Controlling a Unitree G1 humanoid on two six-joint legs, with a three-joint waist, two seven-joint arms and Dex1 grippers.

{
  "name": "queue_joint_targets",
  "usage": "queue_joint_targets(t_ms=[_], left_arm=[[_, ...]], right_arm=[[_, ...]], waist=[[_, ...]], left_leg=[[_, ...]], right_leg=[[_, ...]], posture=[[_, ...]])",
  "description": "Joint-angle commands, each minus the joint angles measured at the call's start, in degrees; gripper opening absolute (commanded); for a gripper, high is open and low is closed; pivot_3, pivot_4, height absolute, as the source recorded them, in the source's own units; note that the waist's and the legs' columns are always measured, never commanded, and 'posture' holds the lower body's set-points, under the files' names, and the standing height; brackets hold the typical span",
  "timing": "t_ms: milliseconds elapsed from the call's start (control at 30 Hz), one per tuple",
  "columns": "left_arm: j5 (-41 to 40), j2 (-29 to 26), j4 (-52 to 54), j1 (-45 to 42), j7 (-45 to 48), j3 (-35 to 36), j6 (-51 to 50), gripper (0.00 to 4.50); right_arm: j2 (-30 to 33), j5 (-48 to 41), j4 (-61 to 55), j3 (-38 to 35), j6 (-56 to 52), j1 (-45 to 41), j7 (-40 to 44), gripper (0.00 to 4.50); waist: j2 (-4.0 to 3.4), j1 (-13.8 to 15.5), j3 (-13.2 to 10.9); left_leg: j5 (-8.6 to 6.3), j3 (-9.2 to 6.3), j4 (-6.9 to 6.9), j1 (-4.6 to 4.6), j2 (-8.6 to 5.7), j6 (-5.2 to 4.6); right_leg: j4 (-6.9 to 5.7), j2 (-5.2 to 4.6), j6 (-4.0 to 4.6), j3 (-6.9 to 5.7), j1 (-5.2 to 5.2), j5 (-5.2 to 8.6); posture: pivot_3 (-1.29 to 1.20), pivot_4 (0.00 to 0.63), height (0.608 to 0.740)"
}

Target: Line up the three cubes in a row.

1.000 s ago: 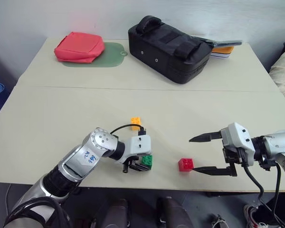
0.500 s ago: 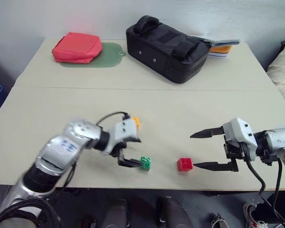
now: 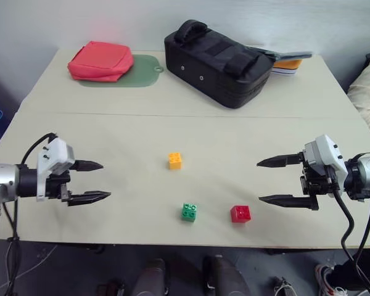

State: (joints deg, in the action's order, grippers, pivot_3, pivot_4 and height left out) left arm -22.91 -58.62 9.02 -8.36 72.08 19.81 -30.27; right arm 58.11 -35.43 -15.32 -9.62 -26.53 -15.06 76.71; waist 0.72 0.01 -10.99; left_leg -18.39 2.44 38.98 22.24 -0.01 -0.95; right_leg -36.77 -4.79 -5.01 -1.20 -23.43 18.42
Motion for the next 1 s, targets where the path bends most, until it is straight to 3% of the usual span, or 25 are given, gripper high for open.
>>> queue_joint_targets(t_ms=[33,200,433,667,1000], left_arm=[[0.1,0.1,-0.4,-5.3,-0.7,-2.8,3.6,4.47],[6.8,8.8,-10.9,-21.2,-2.9,-17.3,9.4,4.47],[12.0,19.2,-25.1,-34.8,-3.1,-26.7,14.9,4.47],[15.4,25.1,-31.3,-39.9,-1.4,-32.5,15.0,4.47],[22.2,32.7,-39.1,-44.2,-8.9,-35.9,16.7,4.47]], right_arm=[[0.7,-1.0,-0.6,-1.5,-0.2,-1.2,0.1,4.5],[-0.6,0.6,-0.4,-1.0,1.3,-2.5,-1.9,4.5],[-1.3,1.4,-2.9,-1.3,1.4,-0.8,-4.8,4.5],[-1.9,0.6,-6.0,-2.0,0.7,1.2,-7.0,4.5],[-3.0,0.0,-7.6,-1.7,0.7,2.2,-8.9,4.5]], waist=[[0.0,0.5,0.0],[-0.04,1.3,0.0],[-0.01,1.2,0.0],[0.01,1.1,0.0],[0.03,1.4,0.0]], left_leg=[[-0.01,-0.05,-0.01,0.0,-0.04,-0.01],[-0.02,-0.11,0.04,0.02,-0.25,-0.06],[0.01,0.19,0.18,0.19,-0.09,-0.07],[0.02,0.32,0.21,0.14,-0.09,-0.1],[0.03,0.3,0.23,0.15,-0.14,-0.16]], right_leg=[[-0.01,-0.05,0.0,-0.03,0.01,0.0],[-0.11,-0.2,-0.04,-0.09,0.02,-0.02],[-0.29,0.22,-0.11,-0.05,-0.14,-0.06],[-0.33,0.23,-0.19,0.1,-0.12,-0.11],[-0.28,0.2,-0.28,0.12,-0.1,-0.15]], posture=[[0.0,0.15,0.74],[0.0,0.15,0.74],[0.0,0.15,0.74],[0.0,0.15,0.74],[0.0,0.15,0.74]])
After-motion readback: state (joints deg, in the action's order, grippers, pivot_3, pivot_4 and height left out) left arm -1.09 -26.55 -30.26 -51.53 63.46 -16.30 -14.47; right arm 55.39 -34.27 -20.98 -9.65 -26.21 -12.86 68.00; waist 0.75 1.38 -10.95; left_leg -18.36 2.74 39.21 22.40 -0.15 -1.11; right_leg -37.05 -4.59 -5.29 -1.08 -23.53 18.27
